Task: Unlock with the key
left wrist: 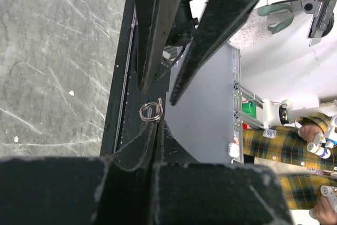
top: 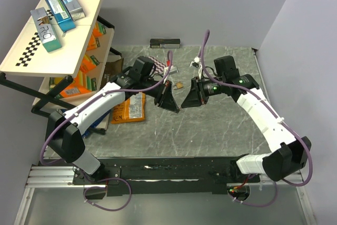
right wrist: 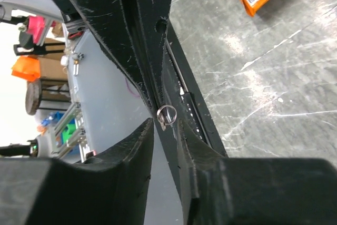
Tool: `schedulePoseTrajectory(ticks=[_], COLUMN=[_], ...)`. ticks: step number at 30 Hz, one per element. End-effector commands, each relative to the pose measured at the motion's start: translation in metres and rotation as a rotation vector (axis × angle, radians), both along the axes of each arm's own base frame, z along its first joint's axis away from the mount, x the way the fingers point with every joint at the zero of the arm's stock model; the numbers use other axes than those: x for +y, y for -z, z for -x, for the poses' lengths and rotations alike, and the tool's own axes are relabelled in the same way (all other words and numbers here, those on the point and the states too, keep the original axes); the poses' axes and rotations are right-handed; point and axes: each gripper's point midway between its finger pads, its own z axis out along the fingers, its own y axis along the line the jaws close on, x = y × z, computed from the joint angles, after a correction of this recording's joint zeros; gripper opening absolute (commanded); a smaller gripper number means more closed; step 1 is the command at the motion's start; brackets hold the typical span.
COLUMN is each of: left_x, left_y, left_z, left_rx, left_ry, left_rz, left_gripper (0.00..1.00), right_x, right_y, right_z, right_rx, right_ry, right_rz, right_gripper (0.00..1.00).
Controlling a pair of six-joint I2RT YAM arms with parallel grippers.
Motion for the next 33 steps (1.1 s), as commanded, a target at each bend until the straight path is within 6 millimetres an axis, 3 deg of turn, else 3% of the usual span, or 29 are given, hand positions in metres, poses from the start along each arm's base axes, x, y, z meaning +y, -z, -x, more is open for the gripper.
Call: schedulePoseTrajectory(ticks=[1, 9, 15, 16, 18, 22, 27, 28, 29, 31, 33], left_x=[-0.002, -0.003, -0.004, -0.005, -0.005, -0.007, -0.008, -0.008, -0.007, -0.002, 0.003], left_y=[-0.016, -0.018, -0.018, -0.019, -0.019, -0.021, -0.027, -0.024, -0.028, -0.029, -0.041], left_z=[0.003, 0.001, 0.001, 0.001, 0.001, -0.003, -0.013, -0.014, -0.019, -0.027, -0.034], left_rx=[-0.035, -0.038, -0.035, -0.037, -0.038, -0.055, -0.068, -0.063, -0.07, -0.078, -0.1], left_ry=[0.036, 0.034, 0.037, 0.038, 0.036, 0.017, -0.05, -0.064, -0.082, -0.124, -0.162], left_rz=[0.05, 0.063, 0.067, 0.07, 0.07, 0.082, 0.11, 0.111, 0.127, 0.132, 0.17], left_gripper=[0.01, 0.01, 0.01, 0.01, 0.01, 0.01, 0.28, 0.37, 0.56, 0.76, 0.82], right_x=[0.006, 0.009, 0.011, 0.012, 0.012, 0.012, 0.007, 0.002, -0.001, -0.009, -0.014], right_y=[-0.001, -0.002, -0.003, -0.003, -0.003, -0.002, -0.008, -0.008, -0.012, -0.017, -0.032], right_z=[0.007, 0.012, 0.015, 0.016, 0.015, 0.014, 0.001, -0.005, -0.008, -0.02, -0.028], right_rx=[0.009, 0.038, 0.077, 0.08, 0.079, 0.072, 0.035, 0.037, 0.028, 0.027, -0.012], right_ry=[-0.062, -0.104, -0.13, -0.132, -0.132, -0.127, -0.06, -0.028, -0.009, 0.049, 0.098], right_rz=[-0.032, -0.051, -0.07, -0.07, -0.071, -0.065, -0.075, -0.084, -0.097, -0.141, -0.194], right_gripper=[0.3, 0.25, 0.14, 0.06, 0.0, 0.0, 0.0, 0.0, 0.0, 0.0, 0.0])
